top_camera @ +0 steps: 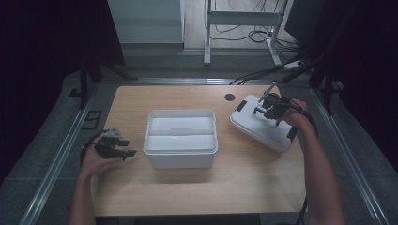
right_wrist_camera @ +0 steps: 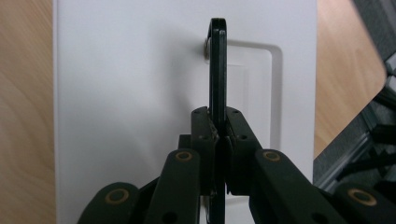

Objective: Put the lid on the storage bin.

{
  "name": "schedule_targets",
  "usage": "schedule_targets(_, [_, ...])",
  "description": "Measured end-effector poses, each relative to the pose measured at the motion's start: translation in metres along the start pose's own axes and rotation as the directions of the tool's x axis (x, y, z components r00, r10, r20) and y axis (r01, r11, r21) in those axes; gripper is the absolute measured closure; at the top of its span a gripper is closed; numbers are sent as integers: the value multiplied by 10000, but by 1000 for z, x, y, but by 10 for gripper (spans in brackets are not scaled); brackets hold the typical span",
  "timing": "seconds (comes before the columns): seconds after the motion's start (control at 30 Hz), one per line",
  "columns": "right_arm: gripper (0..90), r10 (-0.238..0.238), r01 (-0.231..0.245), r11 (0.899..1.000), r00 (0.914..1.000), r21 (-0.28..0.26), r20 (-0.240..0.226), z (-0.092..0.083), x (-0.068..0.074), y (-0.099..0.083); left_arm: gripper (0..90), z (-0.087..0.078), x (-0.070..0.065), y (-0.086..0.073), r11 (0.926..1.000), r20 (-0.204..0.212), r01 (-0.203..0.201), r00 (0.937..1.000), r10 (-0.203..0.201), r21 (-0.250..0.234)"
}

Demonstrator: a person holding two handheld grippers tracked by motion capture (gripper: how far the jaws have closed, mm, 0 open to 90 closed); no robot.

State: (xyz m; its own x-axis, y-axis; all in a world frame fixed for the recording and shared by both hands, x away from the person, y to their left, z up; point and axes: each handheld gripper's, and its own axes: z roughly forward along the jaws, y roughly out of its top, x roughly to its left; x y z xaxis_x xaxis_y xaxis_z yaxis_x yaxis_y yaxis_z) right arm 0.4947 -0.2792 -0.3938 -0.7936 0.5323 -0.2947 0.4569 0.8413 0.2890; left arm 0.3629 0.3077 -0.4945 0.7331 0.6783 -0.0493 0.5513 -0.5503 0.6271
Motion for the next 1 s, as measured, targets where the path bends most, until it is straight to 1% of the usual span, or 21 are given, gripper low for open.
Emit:
schedule_targets(0.07, [840, 83, -92, 9989, 9998, -462, -180, -15, -1, 0, 405, 0, -1, 1, 10000, -10, -52, 10000, 52, 85])
schedule_targets(0.1, [840, 109, -120, 9981, 9998, -612, -188, -20, -1, 0, 405, 1, -1, 1, 9999, -13, -68, 10000, 68, 123])
schedule_targets(0.13, [840, 97, -114, 9968, 9997, -791, -228, -30, -1, 1, 405, 1, -2, 1, 9998, -19, -80, 10000, 80, 161])
schedule_targets(0.17, [840, 80, -98, 9960, 9997, -885, -217, -36, 0, 1, 405, 2, -2, 1, 9998, -21, -85, 10000, 86, 184])
schedule_targets(0.37, [840, -306, 286, 9951, 9993, -942, -195, -62, 6, 6, 404, 4, -3, 0, 9994, -117, -122, 9999, 126, 310])
schedule_targets(0.43, [839, -440, 417, 9934, 9988, -1064, -196, -71, 8, 9, 404, 3, -4, 0, 9996, -147, -81, 9999, 85, 270])
schedule_targets(0.53, [839, -640, 600, 9905, 9975, -1235, -291, -83, 12, 15, 404, 2, -5, 1, 9995, -143, -138, 9998, 142, 286])
schedule_targets(0.57, [839, -699, 650, 9892, 9970, -1314, -334, -87, 14, 17, 404, 2, -5, 1, 9994, -127, -141, 9998, 145, 305])
schedule_targets(0.67, [839, -864, 732, 9823, 9938, -1727, -702, -98, 18, 23, 404, 5, -6, 2, 9992, -100, -183, 9998, 187, 343])
schedule_targets(0.73, [839, -982, 812, 9777, 9919, -1937, -801, -104, 21, 29, 404, 6, -8, 2, 9988, -68, -219, 9997, 222, 433])
schedule_targets(0.9, [839, -1476, 1279, 9697, 9856, -2081, -824, -115, 31, 44, 403, 10, -10, 4, 9985, -18, -268, 9996, 269, 468])
schedule_targets(0.93, [839, -1496, 1283, 9686, 9849, -2127, -870, -116, 33, 48, 403, 10, -10, 4, 9985, -19, -288, 9996, 290, 474])
schedule_targets(1.0, [839, -1677, 1450, 9640, 9820, -2231, -865, -118, 38, 54, 402, 11, -11, 4, 9984, 7, -306, 9995, 306, 466])
